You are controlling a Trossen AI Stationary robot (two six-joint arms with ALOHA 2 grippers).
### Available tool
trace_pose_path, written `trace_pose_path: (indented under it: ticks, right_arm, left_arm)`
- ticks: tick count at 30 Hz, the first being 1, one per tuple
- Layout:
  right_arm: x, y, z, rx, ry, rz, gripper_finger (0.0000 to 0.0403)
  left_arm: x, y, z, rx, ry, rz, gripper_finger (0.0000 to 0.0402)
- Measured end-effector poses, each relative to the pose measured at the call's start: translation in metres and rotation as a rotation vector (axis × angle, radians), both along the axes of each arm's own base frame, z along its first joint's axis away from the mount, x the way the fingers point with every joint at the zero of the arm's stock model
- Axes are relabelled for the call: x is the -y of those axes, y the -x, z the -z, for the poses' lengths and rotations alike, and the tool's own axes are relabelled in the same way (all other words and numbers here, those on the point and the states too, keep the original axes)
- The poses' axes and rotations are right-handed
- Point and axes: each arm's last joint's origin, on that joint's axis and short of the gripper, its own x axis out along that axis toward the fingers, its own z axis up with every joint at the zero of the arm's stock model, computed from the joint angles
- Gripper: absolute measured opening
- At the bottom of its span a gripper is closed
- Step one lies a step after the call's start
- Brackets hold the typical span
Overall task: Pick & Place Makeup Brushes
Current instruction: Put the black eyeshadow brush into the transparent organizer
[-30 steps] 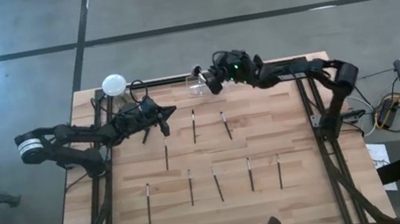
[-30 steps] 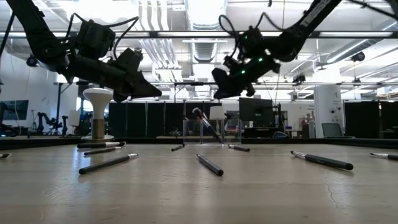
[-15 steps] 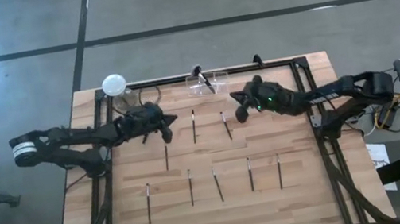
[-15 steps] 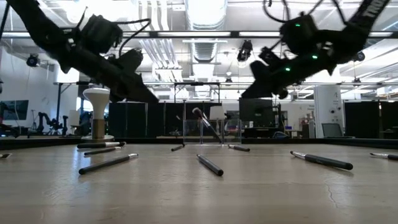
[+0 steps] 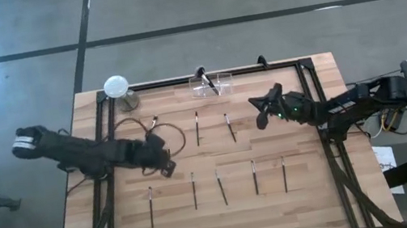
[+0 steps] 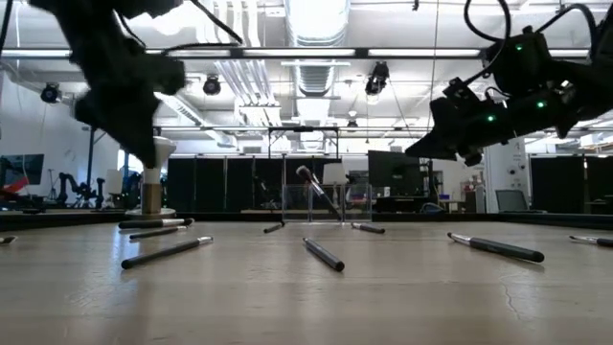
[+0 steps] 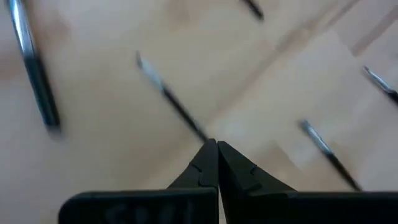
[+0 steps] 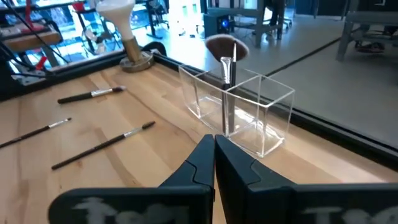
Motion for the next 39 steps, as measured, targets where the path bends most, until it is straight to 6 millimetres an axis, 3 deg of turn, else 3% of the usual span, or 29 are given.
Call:
trace_pose_path:
  ticks: [6,10,22,39]
  right_arm:
    - [-0.004,0.006,0.008,-0.011,-0.034,-0.006,0.0008]
    - [-0.009,0.009,0.013,-0.029,-0.041,-0.029,0.0008]
    - [-0.019,0.011,0.019,-0.057,-0.041,-0.077,0.0008]
    - [-0.02,0.015,0.021,-0.064,-0.024,-0.079,0.0008]
  left_arm:
    - [0.032,0.014,0.005,-0.091,0.205,-0.209,0.0002]
    - [0.044,0.022,0.017,-0.167,0.304,-0.307,0.0026]
    - [0.045,0.028,0.038,-0.189,0.396,-0.536,0.0096]
    - [0.055,0.021,0.067,-0.31,0.363,-0.595,0.0101]
